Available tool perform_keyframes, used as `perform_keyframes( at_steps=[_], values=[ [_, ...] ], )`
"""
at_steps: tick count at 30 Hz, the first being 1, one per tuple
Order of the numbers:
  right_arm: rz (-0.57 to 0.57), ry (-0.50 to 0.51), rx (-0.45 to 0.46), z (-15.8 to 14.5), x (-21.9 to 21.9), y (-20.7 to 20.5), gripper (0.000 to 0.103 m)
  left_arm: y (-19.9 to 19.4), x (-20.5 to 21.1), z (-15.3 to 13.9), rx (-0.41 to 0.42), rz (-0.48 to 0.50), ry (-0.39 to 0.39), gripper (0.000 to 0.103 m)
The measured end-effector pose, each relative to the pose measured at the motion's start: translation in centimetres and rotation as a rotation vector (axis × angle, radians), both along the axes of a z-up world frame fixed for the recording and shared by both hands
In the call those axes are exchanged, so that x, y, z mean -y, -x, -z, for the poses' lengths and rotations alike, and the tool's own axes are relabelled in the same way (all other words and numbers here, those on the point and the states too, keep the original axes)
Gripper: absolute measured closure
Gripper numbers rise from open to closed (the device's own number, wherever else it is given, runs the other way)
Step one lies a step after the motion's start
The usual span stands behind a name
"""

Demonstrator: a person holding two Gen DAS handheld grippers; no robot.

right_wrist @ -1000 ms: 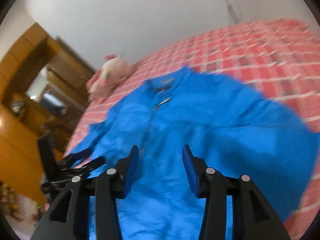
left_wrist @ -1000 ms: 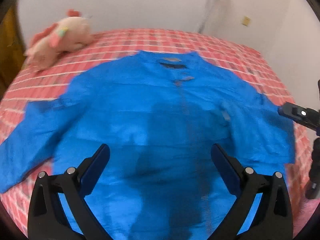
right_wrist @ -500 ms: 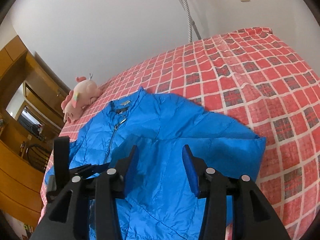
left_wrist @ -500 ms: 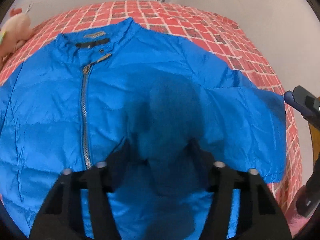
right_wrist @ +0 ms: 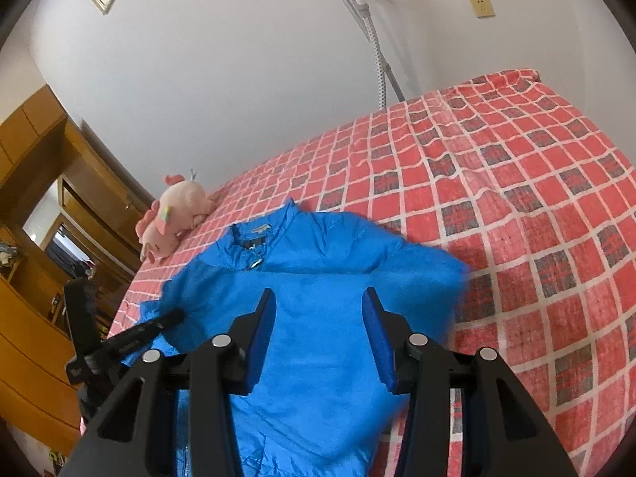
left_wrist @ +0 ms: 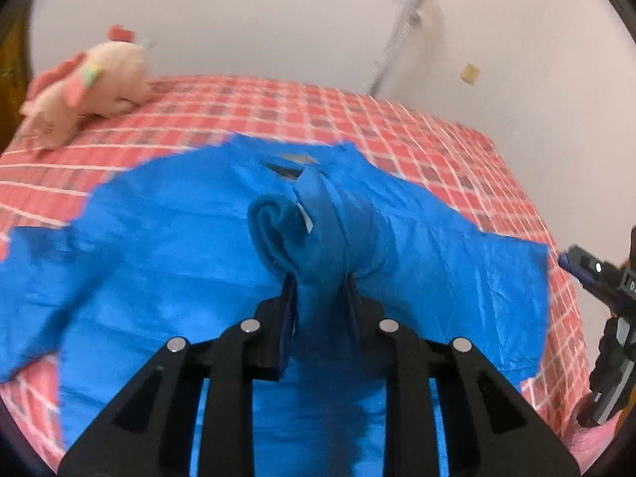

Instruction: Fold large clothes

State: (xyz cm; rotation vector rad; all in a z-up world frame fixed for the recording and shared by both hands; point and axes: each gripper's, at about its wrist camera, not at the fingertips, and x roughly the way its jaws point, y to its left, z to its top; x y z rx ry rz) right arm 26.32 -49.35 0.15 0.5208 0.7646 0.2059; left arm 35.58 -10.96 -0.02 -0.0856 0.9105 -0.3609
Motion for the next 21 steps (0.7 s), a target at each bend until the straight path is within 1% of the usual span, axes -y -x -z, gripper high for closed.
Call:
perform_keyframes(
  at_steps=[3, 5, 8, 11, 14, 16, 17, 18, 21],
  values=[
    [-0.022, -0.007, -0.013, 0.5, -0.6, -0.6, 0.057, -0.2, -3.2, -0.8, 0.039, -0.077, -0.021, 0.081],
    [-0.046, -0.005, -0.027, 1.2, -1.5, -1.1, 0.057, -0.6, -5.1, -0.9, 0.055, -0.124, -0.041, 0.081],
    [-0.102, -0.003, -0.058, 2.7, -3.3, -2.1, 0.057, -1.3, -6.9, -0.2, 0.05, -0.165, -0.059, 0.081],
    [-0.138, 0.004, -0.114, 4.6, -4.8, -3.3, 0.057, -2.3, -8.5, 1.1, 0.009, -0.183, -0.044, 0.08],
    [-0.143, 0.025, -0.171, 6.5, -5.7, -4.1, 0.057, -3.1, -9.0, 3.2, -0.037, -0.199, -0.058, 0.079],
    [-0.137, 0.031, -0.216, 7.8, -5.8, -4.6, 0.059, -3.6, -9.6, 4.7, -0.071, -0.214, -0.078, 0.075],
    [-0.135, 0.028, -0.232, 8.3, -5.8, -4.7, 0.062, -3.6, -10.0, 5.3, -0.084, -0.215, -0.074, 0.074],
    [-0.133, 0.019, -0.247, 8.8, -5.7, -4.9, 0.064, -3.8, -10.3, 5.9, -0.099, -0.214, -0.063, 0.071],
    [-0.131, 0.02, -0.268, 9.7, -5.8, -4.9, 0.069, -3.8, -11.0, 6.6, -0.113, -0.21, -0.048, 0.066]
  ],
)
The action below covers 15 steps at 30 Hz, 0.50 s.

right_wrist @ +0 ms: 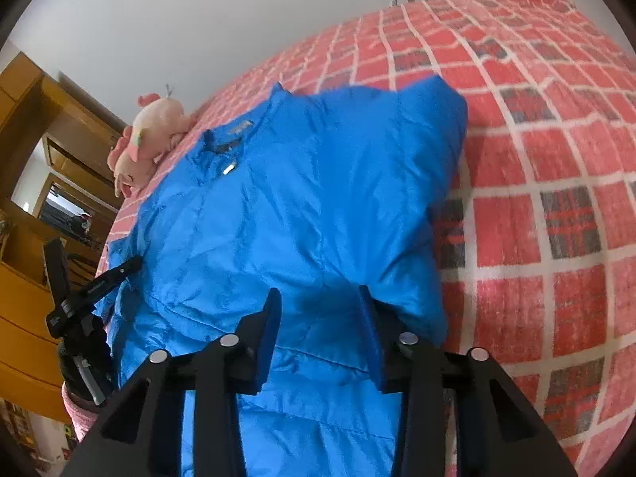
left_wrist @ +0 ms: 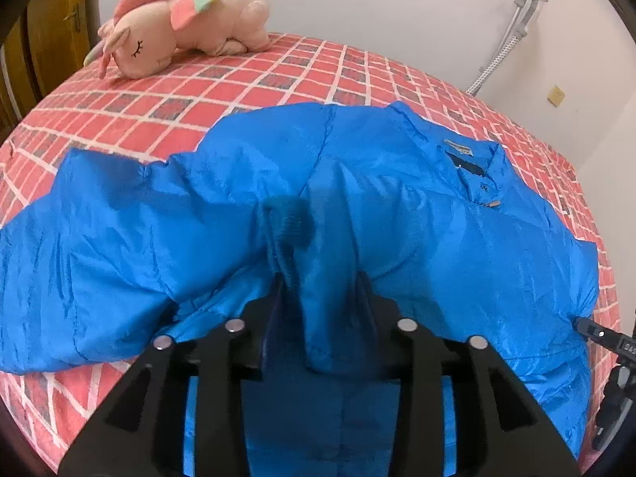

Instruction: Fold large clothes

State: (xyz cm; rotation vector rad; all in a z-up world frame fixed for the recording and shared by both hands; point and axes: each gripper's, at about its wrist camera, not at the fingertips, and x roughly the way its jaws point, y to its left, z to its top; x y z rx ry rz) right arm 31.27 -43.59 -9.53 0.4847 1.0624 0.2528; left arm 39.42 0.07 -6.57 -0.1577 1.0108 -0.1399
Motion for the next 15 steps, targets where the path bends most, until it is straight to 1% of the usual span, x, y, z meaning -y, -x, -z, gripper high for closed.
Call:
perform_keyframes(
  at_steps=[4, 6, 7, 8, 9, 10, 11, 12, 13, 15],
  values=[
    [-0.003, 0.023, 0.006, 0.2, -0.4, 0.2, 0.069, 0.0, -0.5, 0.2, -0.009, -0.007, 0.011, 0.06],
    [-0.002, 0.03, 0.013, -0.2, -0.4, 0.3, 0.069, 0.4, -1.0, -0.7, -0.015, -0.049, 0.006, 0.053],
    [-0.001, 0.045, 0.02, -0.7, -0.5, 0.5, 0.069, 0.8, -1.0, -1.3, -0.007, -0.069, -0.003, 0.052],
    [-0.002, 0.063, 0.036, -1.5, -0.6, 0.6, 0.066, 1.2, -1.2, -2.2, 0.011, -0.09, -0.024, 0.052],
    [-0.004, 0.088, 0.071, -2.7, -0.9, 0.8, 0.063, 1.9, -1.2, -3.7, 0.06, -0.111, -0.049, 0.051],
    [0.002, 0.114, 0.102, -3.8, -1.2, 0.8, 0.062, 2.3, -1.1, -4.6, 0.095, -0.115, -0.053, 0.049],
    [0.013, 0.135, 0.123, -4.7, -1.3, 0.6, 0.061, 2.8, -0.7, -5.8, 0.134, -0.114, -0.062, 0.048],
    [0.02, 0.143, 0.135, -5.4, -1.4, 0.2, 0.061, 2.9, -0.1, -6.6, 0.153, -0.102, -0.067, 0.046],
    [0.022, 0.144, 0.139, -5.7, -1.6, -0.2, 0.06, 2.8, 0.7, -7.0, 0.16, -0.077, -0.068, 0.046],
    [0.026, 0.14, 0.127, -5.8, -1.8, -1.8, 0.06, 1.9, 2.5, -7.0, 0.151, -0.032, -0.09, 0.046]
  ],
)
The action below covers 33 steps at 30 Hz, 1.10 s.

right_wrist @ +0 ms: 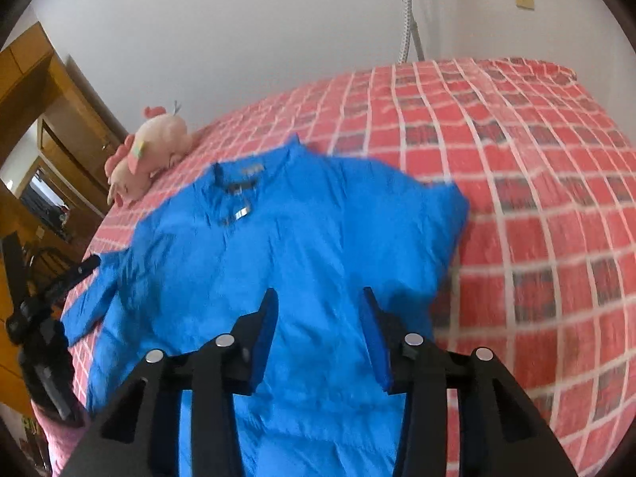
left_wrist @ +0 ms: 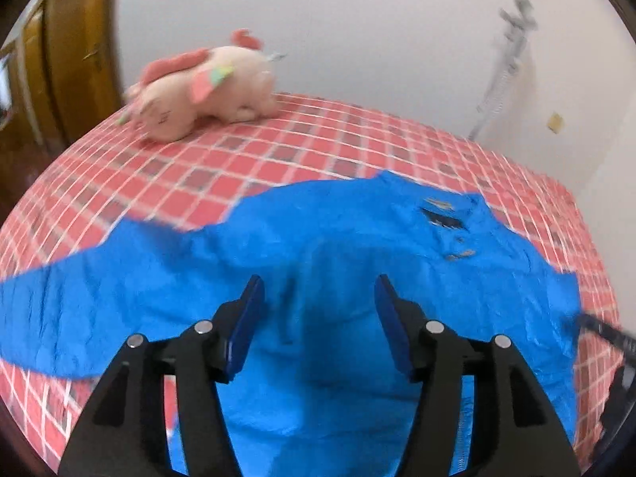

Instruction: Fold large clothes

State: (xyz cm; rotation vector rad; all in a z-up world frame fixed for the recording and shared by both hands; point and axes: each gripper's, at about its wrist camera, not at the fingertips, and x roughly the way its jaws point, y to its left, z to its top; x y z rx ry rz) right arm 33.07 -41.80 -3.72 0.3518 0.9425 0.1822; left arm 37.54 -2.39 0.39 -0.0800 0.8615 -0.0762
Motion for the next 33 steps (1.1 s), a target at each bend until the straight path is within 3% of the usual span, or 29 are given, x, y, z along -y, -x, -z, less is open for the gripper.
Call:
perform_keyframes(
  at_steps=[6, 10, 12, 16, 18, 21, 28, 33],
  values=[
    [0.071, 0.066, -0.05, 2.6, 0.6, -4.5, 0.061, -4.5, 3.3, 4.3, -0.087, 0.044, -0.072, 0.046],
    [0.07, -0.003, -0.098, 5.1, 1.7, -5.3, 0.061, -5.6, 2.6, 6.6, -0.1, 0.033, -0.107, 0.044],
    [0.072, -0.027, -0.094, 5.3, 2.1, -5.2, 0.061, -5.6, 2.1, 6.6, -0.096, 0.029, -0.076, 0.044],
    [0.042, 0.018, -0.034, 3.1, 0.8, -2.9, 0.059, -3.5, 2.4, 4.8, -0.054, 0.015, -0.064, 0.047],
    [-0.003, 0.017, -0.017, 1.5, -0.5, -1.3, 0.059, -1.6, 3.4, 3.2, -0.014, 0.071, -0.046, 0.046],
    [-0.042, 0.004, -0.065, 0.8, -2.1, 0.3, 0.06, 0.2, 5.0, 2.4, -0.018, 0.135, -0.054, 0.046],
    [-0.039, 0.1, -0.157, 3.5, -4.0, 1.7, 0.061, -0.8, 6.0, 6.8, -0.165, 0.15, -0.097, 0.045],
    [-0.048, 0.094, -0.154, 5.5, -4.0, 1.1, 0.061, -1.1, 5.9, 8.1, -0.174, 0.173, -0.096, 0.045]
  ],
)
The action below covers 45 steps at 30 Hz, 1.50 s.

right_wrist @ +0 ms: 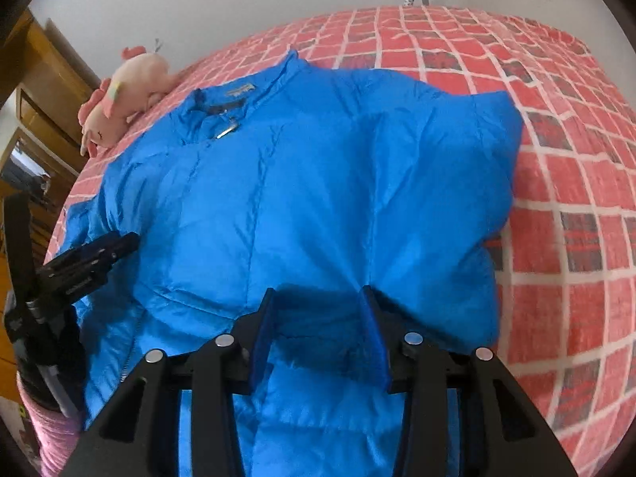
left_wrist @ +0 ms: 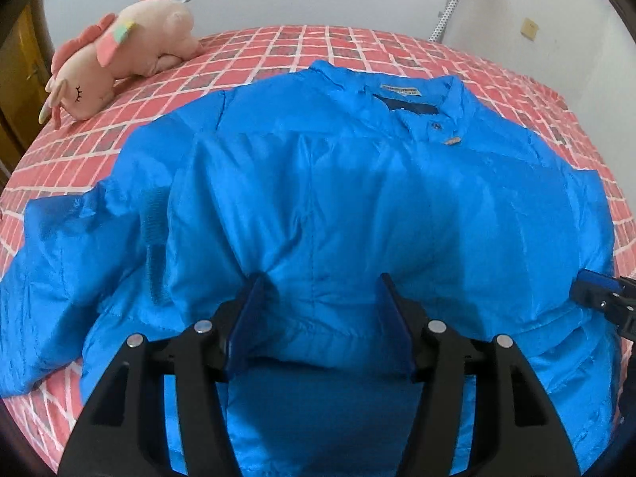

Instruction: Fold large clothes

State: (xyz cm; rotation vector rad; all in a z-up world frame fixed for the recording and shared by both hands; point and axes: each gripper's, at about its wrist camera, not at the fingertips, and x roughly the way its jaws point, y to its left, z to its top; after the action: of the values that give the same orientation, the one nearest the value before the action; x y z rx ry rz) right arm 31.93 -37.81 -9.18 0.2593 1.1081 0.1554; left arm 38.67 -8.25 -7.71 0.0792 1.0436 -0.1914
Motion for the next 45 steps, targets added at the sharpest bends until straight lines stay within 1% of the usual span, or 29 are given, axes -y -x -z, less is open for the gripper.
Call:
perform_keyframes(
  at_steps=[2, 4, 7, 8, 9, 10, 11, 13, 14, 15, 16, 17, 18, 21, 22, 23, 24, 27, 28, 30, 31, 32, 35, 37, 41, 42, 43, 44, 45],
  values=[
    [0.003, 0.013, 0.007, 0.0, -0.2, 0.1, 0.061, 0.2, 0.2, 0.2, 0.009, 0.0, -0.009, 0.045],
    [0.011, 0.003, 0.012, 0.0, -0.2, 0.0, 0.06, 0.4, 0.2, 0.2, 0.015, -0.003, -0.006, 0.045],
    [0.012, -0.016, 0.03, -1.2, -0.1, 0.6, 0.058, 0.3, -0.4, -0.5, 0.006, -0.013, 0.017, 0.046],
    [0.005, -0.021, 0.046, -1.9, -0.2, 0.8, 0.056, 0.6, -0.7, -1.0, 0.002, -0.023, 0.033, 0.046],
    [-0.008, -0.023, 0.073, -2.9, -0.4, 1.3, 0.051, 1.2, -1.6, -2.0, 0.01, -0.032, 0.062, 0.046],
    [-0.018, -0.017, 0.095, -3.8, -0.6, 1.7, 0.049, 1.6, -2.3, -2.6, 0.023, -0.04, 0.074, 0.046],
    [-0.023, -0.008, 0.108, -4.3, -0.8, 2.1, 0.045, 2.2, -3.4, -3.5, 0.045, -0.056, 0.072, 0.044],
    [-0.034, 0.009, 0.12, -5.3, -1.2, 2.7, 0.044, 3.5, -6.2, -5.1, 0.102, -0.108, 0.027, 0.04],
    [-0.038, 0.006, 0.118, -5.6, -1.4, 3.0, 0.043, 4.2, -7.7, -5.7, 0.129, -0.138, 0.0, 0.038],
    [-0.044, 0.009, 0.117, -5.8, -1.6, 3.1, 0.043, 5.2, -10.2, -6.4, 0.158, -0.183, -0.044, 0.035],
    [-0.053, 0.018, 0.119, -5.9, -1.9, 3.2, 0.042, 5.7, -11.9, -6.7, 0.168, -0.216, -0.066, 0.032],
    [-0.06, 0.029, 0.121, -6.1, -2.2, 3.3, 0.041, 6.6, -14.7, -6.9, 0.173, -0.272, -0.094, 0.032],
    [-0.064, 0.035, 0.122, -6.1, -2.4, 3.4, 0.038, 7.0, -16.4, -7.1, 0.172, -0.304, -0.105, 0.031],
    [-0.086, 0.029, 0.116, -6.0, -3.1, 3.5, 0.037, 9.2, -25.6, -7.2, 0.149, -0.496, -0.154, 0.024],
    [-0.091, 0.024, 0.112, -5.9, -3.2, 3.5, 0.037, 9.6, -27.4, -7.2, 0.142, -0.538, -0.166, 0.023],
    [-0.093, 0.022, 0.106, -5.8, -3.4, 3.4, 0.037, 10.4, -31.0, -7.1, 0.127, -0.612, -0.181, 0.022],
    [-0.092, 0.024, 0.101, -5.6, -3.4, 3.3, 0.036, 10.9, -33.5, -7.0, 0.116, -0.659, -0.182, 0.02],
    [-0.085, 0.02, 0.083, -5.1, -3.3, 3.1, 0.036, 12.2, -40.4, -6.6, 0.081, -0.795, -0.18, 0.019],
    [-0.087, 0.016, 0.077, -4.9, -3.4, 3.0, 0.036, 12.8, -42.0, -6.5, 0.073, -0.826, -0.172, 0.018],
    [-0.09, 0.016, 0.074, -4.7, -3.5, 3.0, 0.036, 13.6, -45.3, -6.1, 0.053, -0.882, -0.127, 0.018],
    [-0.092, 0.019, 0.074, -4.7, -3.6, 2.9, 0.036, 13.8, -46.9, -5.7, 0.046, -0.898, -0.078, 0.016],
    [-0.095, 0.022, 0.075, -4.6, -3.7, 2.9, 0.036, 14.0, -47.8, -5.4, 0.044, -0.896, -0.048, 0.016],
    [-0.094, 0.021, 0.064, -4.2, -3.6, 2.7, 0.036, 13.6, -49.5, -4.2, 0.032, -0.856, 0.098, 0.016],
    [-0.087, 0.022, 0.055, -3.9, -3.5, 2.6, 0.036, 13.2, -49.6, -3.3, 0.027, -0.834, 0.141, 0.016],
    [-0.076, 0.022, 0.044, -3.5, -3.2, 2.4, 0.036, 12.5, -49.5, -2.0, 0.039, -0.843, 0.138, 0.017],
    [-0.075, 0.022, 0.043, -3.5, -3.1, 2.3, 0.036, 12.4, -49.3, -2.0, 0.042, -0.851, 0.124, 0.02],
    [-0.073, 0.022, 0.042, -3.5, -3.1, 2.3, 0.036, 12.2, -49.4, -1.7, 0.043, -0.853, 0.108, 0.026],
    [-0.073, 0.021, 0.042, -3.4, -3.1, 2.3, 0.036, 12.2, -49.2, -1.8, 0.045, -0.853, 0.088, 0.029],
    [-0.072, 0.022, 0.041, -3.4, -3.0, 2.3, 0.036, 12.0, -48.9, -2.0, 0.047, -0.851, 0.068, 0.037]
  ],
)
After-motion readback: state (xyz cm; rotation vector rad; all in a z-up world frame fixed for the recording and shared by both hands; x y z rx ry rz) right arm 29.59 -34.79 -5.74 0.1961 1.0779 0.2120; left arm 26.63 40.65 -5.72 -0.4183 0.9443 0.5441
